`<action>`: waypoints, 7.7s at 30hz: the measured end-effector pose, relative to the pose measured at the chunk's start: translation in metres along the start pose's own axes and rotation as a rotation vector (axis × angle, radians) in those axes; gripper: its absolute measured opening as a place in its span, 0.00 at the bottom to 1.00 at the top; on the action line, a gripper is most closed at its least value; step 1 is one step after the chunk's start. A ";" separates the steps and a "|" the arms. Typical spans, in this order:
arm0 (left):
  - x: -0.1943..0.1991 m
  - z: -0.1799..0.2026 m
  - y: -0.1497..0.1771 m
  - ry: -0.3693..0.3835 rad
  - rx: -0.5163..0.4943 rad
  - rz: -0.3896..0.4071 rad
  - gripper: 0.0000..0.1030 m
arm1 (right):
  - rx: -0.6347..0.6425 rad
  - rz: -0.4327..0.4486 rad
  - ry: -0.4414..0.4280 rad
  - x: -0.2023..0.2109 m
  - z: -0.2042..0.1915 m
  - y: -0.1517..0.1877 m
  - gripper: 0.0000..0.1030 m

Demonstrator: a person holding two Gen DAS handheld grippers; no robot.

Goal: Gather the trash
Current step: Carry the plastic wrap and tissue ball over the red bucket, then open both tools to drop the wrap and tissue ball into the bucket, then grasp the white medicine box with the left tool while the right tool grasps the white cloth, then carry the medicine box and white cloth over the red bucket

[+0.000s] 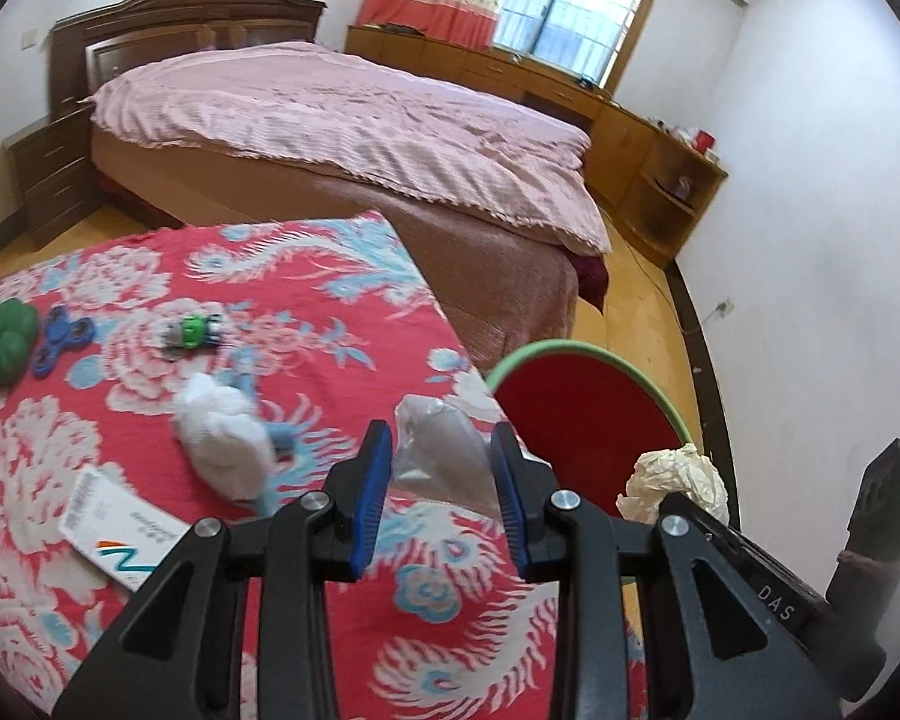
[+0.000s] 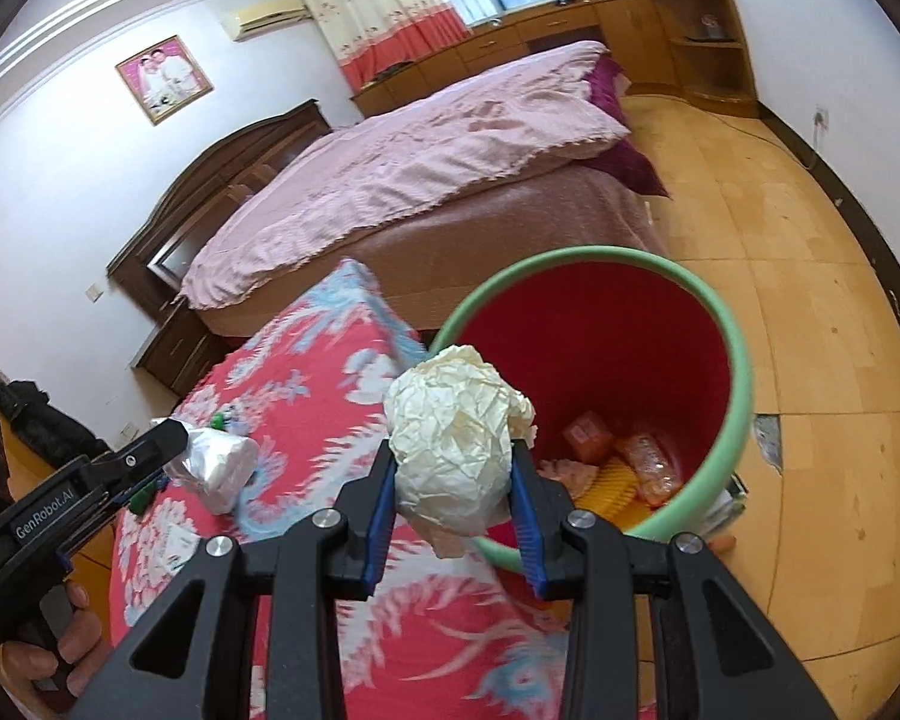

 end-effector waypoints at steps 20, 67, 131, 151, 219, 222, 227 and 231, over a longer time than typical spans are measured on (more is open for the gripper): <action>-0.057 0.095 0.001 0.103 -0.196 -0.062 0.34 | -0.076 -0.022 0.067 -0.005 0.065 0.001 0.44; -0.023 -0.038 0.039 -0.108 -0.012 -0.114 0.46 | 0.008 -0.039 0.011 0.007 0.000 0.019 0.65; -0.011 -0.231 0.057 -0.386 0.230 -0.129 0.53 | 0.300 -0.268 -0.156 -0.110 -0.163 0.067 0.65; -0.016 -0.245 0.051 -0.453 0.157 -0.127 0.54 | 0.362 -0.304 -0.227 -0.142 -0.204 0.078 0.13; -0.040 0.085 0.016 0.091 -0.252 -0.073 0.49 | -0.069 0.062 0.017 0.009 0.053 -0.011 0.13; -0.050 0.098 0.020 0.105 -0.284 -0.084 0.49 | -0.087 0.055 0.022 0.006 0.062 -0.010 0.16; -0.061 0.109 0.024 0.117 -0.307 -0.108 0.49 | -0.107 0.052 0.026 0.002 0.073 -0.010 0.16; -0.064 0.111 0.024 0.102 -0.310 -0.108 0.58 | -0.119 0.051 0.025 0.001 0.077 -0.010 0.16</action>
Point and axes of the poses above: each gripper's, at about its wrist camera, not at the fingertips, and x roughly against the way its jaws point, z to its right, y to its underside, the point moved 10 cm from there along -x, roughly the way its jaws point, and after that the axes turned 6 degrees about -y, right-handed, at the moved point
